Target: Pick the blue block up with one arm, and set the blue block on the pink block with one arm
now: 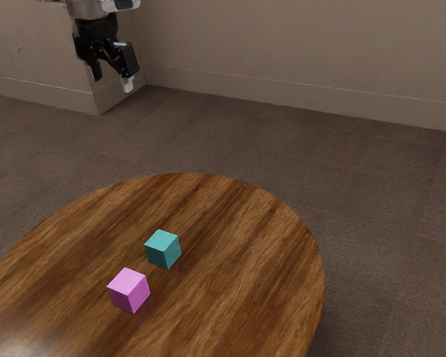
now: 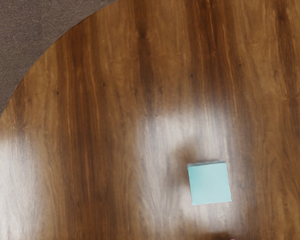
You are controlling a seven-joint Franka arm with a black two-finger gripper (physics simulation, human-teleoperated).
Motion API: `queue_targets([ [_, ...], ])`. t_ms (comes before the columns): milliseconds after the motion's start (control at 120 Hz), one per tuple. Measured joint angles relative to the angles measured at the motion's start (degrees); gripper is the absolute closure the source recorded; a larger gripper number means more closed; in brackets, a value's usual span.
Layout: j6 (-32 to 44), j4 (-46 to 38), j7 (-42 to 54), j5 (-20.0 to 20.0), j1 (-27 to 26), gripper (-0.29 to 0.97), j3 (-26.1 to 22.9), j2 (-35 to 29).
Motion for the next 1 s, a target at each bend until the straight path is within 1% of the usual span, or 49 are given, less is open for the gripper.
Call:
queue_targets([
  [217,0.89,-0.42,0.72,-0.30,-0.04,0.00,-0.03,0.03],
  [267,1.05,-2.45,0.82,-0.39,-0.11,0.00,-0.22,-0.78],
  [300,2.19,-8.06,0.87,-0.44,-0.30,0.00,-0.29,-3.70],
  [383,7.16,-25.16,0.97,-0.45,-0.20,0.00,-0.22,-12.64],
  [442,12.45,-35.56,1.01,-0.41,0.61,0.00,-0.10,-15.81],
  [475,15.73,-39.43,1.02,-0.39,1.14,0.00,-0.03,-16.29],
  [542,20.77,-42.15,1.07,-0.42,1.14,0.00,1.00,-15.22],
  [608,24.05,-38.99,1.15,-0.63,1.89,0.00,1.65,-9.51],
  [650,25.67,-36.97,1.20,-1.82,2.42,0.00,1.85,-6.08],
  [708,27.58,-35.03,1.25,-4.55,2.25,0.00,2.18,-2.05],
  [758,28.83,-34.19,1.23,-6.96,1.38,0.00,2.76,0.11],
  [833,30.29,-35.09,1.20,-9.20,1.17,0.00,3.33,0.56],
  [925,34.58,-42.95,1.11,-10.73,1.22,0.00,3.26,-2.70],
  [1000,37.90,-45.11,1.00,-11.32,0.70,0.00,2.33,-1.80],
])
